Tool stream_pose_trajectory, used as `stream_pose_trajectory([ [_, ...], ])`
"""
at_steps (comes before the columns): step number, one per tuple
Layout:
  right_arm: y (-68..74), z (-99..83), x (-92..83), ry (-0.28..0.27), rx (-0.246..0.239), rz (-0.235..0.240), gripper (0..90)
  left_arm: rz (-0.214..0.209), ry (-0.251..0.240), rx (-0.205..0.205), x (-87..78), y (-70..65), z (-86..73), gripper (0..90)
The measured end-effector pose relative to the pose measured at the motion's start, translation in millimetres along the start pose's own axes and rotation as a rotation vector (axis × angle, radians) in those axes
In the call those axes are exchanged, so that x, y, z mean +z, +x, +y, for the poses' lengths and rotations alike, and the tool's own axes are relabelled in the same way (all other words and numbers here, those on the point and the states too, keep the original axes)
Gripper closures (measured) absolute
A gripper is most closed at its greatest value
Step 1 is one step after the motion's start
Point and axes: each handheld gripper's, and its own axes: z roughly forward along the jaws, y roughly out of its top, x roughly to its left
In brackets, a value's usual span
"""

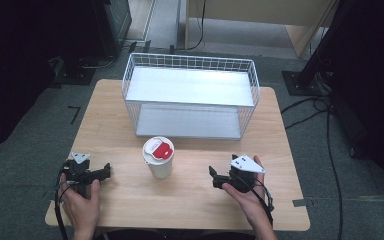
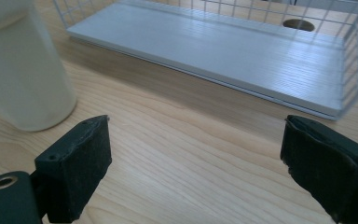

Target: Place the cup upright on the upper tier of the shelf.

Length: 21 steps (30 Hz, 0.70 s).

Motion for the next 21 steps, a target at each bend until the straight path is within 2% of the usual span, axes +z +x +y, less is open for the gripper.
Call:
stream_pose_trajectory([
  [1,5.5,1.8,2.8,-0.004,-0.001,0.018,9.1,0.000,0.000,0.000,0.0,0.0,0.0,0.0],
  [7,19.5,6.7,9.9,-0.013,-0.010,0.048,9.0,0.000,0.000,0.000,0.0,0.0,0.0,0.0],
  [15,32.9,9.5,16.4,-0.027,-0.009,0.086,9.0,0.000,0.000,-0.001,0.0,0.0,0.0,0.0],
  [17,40.5,9.7,19.4,-0.037,-0.016,0.112,8.0,0.000,0.000,0.000,0.0,0.0,0.0,0.0],
  [21,47.1,10.3,20.9,-0.061,-0.022,0.135,7.9,0.000,0.000,0.000,0.0,0.0,0.0,0.0],
])
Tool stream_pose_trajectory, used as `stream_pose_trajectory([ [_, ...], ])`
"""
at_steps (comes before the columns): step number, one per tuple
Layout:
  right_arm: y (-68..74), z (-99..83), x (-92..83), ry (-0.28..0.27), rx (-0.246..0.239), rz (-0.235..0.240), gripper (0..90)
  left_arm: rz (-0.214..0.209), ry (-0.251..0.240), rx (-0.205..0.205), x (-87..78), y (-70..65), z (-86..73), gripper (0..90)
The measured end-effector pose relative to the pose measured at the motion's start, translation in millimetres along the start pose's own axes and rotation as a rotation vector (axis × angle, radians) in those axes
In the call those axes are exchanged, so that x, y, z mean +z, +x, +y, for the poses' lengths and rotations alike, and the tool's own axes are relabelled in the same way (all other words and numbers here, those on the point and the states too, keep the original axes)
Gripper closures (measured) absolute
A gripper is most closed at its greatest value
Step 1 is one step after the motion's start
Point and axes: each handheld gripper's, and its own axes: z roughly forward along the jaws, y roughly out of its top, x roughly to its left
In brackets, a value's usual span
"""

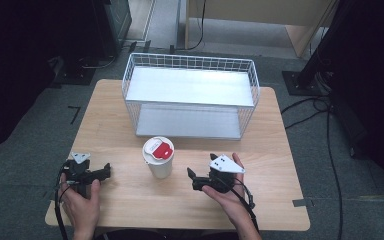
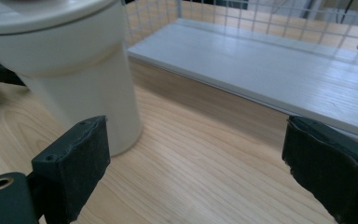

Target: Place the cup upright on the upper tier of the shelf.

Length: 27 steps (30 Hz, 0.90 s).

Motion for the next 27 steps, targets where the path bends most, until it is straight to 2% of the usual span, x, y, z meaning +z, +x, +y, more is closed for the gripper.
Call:
stream_pose_trajectory([
  [5,12.2,1.6,6.7,-0.049,-0.001,0.037,7.7,0.000,0.000,0.000,0.0,0.0,0.0,0.0],
  [19,40.1,-3.4,32.6,-0.030,0.004,0.104,7.4,0.000,0.000,0.000,0.1,0.0,0.0,0.0],
  [27,49.2,-2.3,42.7,-0.030,0.006,0.124,7.1,0.000,0.000,0.000,0.1,0.0,0.0,0.0],
])
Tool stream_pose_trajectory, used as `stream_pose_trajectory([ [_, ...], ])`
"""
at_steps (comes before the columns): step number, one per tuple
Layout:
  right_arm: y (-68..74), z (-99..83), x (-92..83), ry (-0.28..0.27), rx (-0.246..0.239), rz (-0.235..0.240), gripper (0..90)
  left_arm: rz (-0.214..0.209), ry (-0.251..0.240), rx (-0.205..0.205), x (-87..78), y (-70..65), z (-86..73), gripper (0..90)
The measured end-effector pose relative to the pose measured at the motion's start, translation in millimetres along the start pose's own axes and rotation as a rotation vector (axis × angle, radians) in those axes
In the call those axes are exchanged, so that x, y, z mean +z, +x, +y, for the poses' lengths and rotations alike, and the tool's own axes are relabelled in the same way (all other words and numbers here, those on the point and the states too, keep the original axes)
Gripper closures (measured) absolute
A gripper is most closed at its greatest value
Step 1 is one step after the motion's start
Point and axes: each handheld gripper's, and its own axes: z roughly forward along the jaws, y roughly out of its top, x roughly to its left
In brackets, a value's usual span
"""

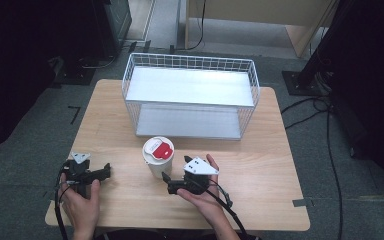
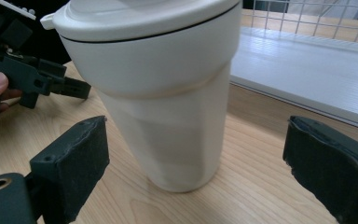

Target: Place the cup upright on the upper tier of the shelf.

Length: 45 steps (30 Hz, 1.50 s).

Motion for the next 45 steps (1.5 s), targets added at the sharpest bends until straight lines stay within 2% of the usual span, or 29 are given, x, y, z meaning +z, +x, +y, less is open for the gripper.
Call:
stream_pose_trajectory([
  [10,8.2,3.0,16.9,0.005,0.002,0.015,5.4,0.000,0.000,0.000,0.0,0.0,0.0,0.0],
  [17,11.7,8.7,28.9,-0.022,0.015,0.010,3.7,0.000,0.000,0.000,0.0,0.0,0.0,0.0],
  [26,16.4,11.5,42.0,-0.046,-0.001,0.005,3.3,0.000,0.000,0.000,0.0,0.0,0.0,0.0],
  [29,17.9,11.9,45.7,-0.054,0.008,0.004,3.2,0.000,0.000,0.000,0.0,0.0,0.0,0.0],
  [37,18.9,9.6,53.3,-0.093,0.032,0.012,3.2,0.000,0.000,0.000,0.0,0.0,0.0,0.0],
  [45,19.3,9.4,54.1,-0.115,0.020,-0.003,5.3,0.000,0.000,0.000,0.0,0.0,0.0,0.0],
])
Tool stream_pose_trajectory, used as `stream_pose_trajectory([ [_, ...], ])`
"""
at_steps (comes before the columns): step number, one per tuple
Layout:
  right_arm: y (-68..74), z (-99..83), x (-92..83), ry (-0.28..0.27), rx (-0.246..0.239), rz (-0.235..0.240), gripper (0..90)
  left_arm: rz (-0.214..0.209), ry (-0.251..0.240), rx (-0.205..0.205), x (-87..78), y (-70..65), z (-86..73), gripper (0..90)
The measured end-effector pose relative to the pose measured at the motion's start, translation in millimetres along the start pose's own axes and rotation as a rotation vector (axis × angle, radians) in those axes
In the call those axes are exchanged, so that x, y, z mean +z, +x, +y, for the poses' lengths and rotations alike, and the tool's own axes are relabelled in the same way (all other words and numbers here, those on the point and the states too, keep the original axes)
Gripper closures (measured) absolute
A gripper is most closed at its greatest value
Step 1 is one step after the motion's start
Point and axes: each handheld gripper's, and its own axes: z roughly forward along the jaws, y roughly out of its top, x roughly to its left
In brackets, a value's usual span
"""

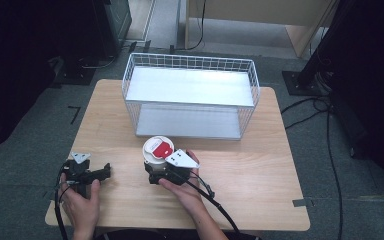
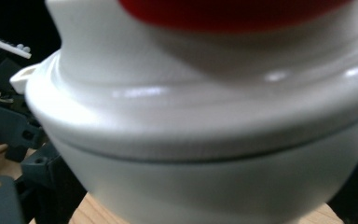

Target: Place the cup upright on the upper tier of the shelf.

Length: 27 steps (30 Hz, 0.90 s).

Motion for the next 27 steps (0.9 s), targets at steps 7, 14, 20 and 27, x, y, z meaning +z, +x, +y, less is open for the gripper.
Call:
stream_pose_trajectory([
  [7,-1.6,-0.4,-1.1,-0.027,0.023,-0.048,10.6,0.000,0.000,0.000,0.0,0.0,0.0,0.0],
  [14,-2.4,1.3,-3.5,-0.044,0.012,-0.035,11.0,0.001,-0.001,-0.002,0.1,-0.1,0.0,0.0],
  [20,-2.2,3.3,-5.9,-0.065,0.017,-0.027,11.2,0.000,0.000,0.000,0.0,0.0,0.0,0.0],
  [27,-4.4,12.8,-14.1,-0.106,0.014,-0.039,11.3,0.000,0.000,-0.001,0.0,-0.1,0.0,0.0],
])
